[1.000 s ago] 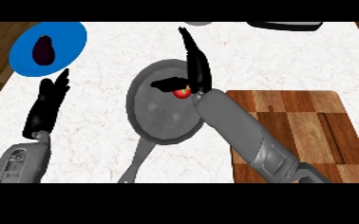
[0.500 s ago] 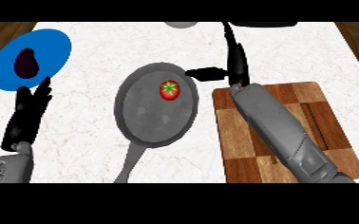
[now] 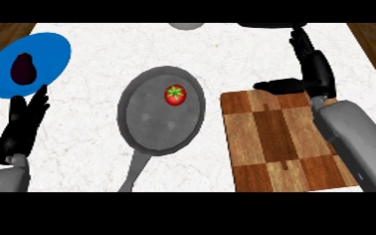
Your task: Pick the tomato from the cutting board and place it in the pan
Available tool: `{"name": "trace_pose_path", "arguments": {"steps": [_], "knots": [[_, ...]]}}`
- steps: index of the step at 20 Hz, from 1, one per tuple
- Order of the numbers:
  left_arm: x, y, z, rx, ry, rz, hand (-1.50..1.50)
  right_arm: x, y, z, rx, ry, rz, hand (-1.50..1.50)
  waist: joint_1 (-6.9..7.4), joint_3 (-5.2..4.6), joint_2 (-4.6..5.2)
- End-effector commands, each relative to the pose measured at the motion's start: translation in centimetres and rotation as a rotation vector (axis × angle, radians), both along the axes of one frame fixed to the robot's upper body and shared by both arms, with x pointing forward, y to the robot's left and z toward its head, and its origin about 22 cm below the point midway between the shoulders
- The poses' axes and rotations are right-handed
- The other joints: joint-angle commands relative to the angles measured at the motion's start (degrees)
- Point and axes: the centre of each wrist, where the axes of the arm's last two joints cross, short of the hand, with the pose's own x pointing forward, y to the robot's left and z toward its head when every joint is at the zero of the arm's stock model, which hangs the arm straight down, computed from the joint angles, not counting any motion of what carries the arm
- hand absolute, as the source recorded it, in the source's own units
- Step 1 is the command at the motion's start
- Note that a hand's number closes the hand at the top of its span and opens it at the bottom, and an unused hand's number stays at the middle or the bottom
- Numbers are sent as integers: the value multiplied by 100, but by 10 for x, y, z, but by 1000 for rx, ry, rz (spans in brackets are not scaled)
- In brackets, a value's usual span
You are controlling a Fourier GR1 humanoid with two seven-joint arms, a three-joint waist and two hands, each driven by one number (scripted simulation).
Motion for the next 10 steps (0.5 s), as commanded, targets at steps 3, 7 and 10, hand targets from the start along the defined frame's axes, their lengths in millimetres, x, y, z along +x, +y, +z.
{"name": "trace_pose_path", "arguments": {"steps": [3, 7, 10], "knots": [[12, -12, 6, -6, 2, -18, 0, -34, -81, 2, -27, 0, 38, -150, 13, 2, 18], [3, -2, -7, -8, 1, -5, 0, -48, -106, 34, -39, -18, 50, -150, 11, -2, 13], [-3, 1, -7, 11, -6, -3, 0, -52, -129, 41, -63, -2, 55, -150, 43, -1, 15]]}}
